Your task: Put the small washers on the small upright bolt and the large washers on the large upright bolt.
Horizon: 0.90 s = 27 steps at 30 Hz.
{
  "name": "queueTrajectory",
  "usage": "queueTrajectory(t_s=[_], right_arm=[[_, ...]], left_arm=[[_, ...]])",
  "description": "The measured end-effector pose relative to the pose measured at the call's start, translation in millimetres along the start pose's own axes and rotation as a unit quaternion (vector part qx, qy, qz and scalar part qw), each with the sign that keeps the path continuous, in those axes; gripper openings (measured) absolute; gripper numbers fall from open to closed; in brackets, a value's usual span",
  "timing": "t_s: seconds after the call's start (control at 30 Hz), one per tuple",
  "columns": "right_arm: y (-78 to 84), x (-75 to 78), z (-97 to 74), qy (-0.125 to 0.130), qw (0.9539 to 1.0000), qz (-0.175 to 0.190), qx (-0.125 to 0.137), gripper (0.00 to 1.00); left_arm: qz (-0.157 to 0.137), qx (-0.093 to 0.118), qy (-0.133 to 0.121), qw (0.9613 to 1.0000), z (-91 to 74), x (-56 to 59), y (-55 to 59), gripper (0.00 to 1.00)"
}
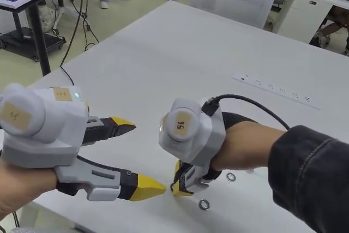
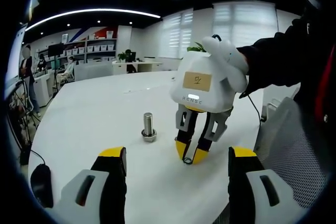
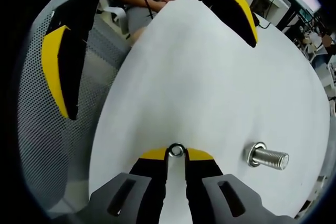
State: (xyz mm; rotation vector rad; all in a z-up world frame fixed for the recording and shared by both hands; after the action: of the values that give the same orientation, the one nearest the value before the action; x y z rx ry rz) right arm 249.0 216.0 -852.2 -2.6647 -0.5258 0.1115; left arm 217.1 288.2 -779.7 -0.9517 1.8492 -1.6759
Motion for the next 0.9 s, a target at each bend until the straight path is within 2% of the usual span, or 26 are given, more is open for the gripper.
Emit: queueTrajectory(t_s=[0.17,0.47,0.9], right_arm=[[3.2,4.1,-9.8,0.008,0.9999,0.009,0.003,0.13],[12.2,10.7,-37.7,0.029,0.999,0.033,0.01,0.13],[24.1,16.1,-72.6,0.061,0.9961,0.061,0.019,0.13]], left_arm=[[0.001,0.0,0.004,1.0,2.5,-0.1,-1.1,0.79],[0.003,-0.002,0.018,0.9998,9.8,2.5,-2.1,0.79],[0.006,-0.005,0.04,0.9992,19.5,6.6,-3.5,0.79]])
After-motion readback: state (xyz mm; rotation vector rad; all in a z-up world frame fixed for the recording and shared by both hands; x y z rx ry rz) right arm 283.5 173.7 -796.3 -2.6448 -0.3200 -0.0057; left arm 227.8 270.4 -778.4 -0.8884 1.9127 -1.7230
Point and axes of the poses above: the centre of the closed fingertips' face, and the gripper's own axes: z roughly forward along the fingers, x roughly to its right, y roughly out of its underside, the point moved 3 cm from there along -z, roughly backward along the fingers, and after that the axes turned 12 degrees about x, right-handed, at the moved point
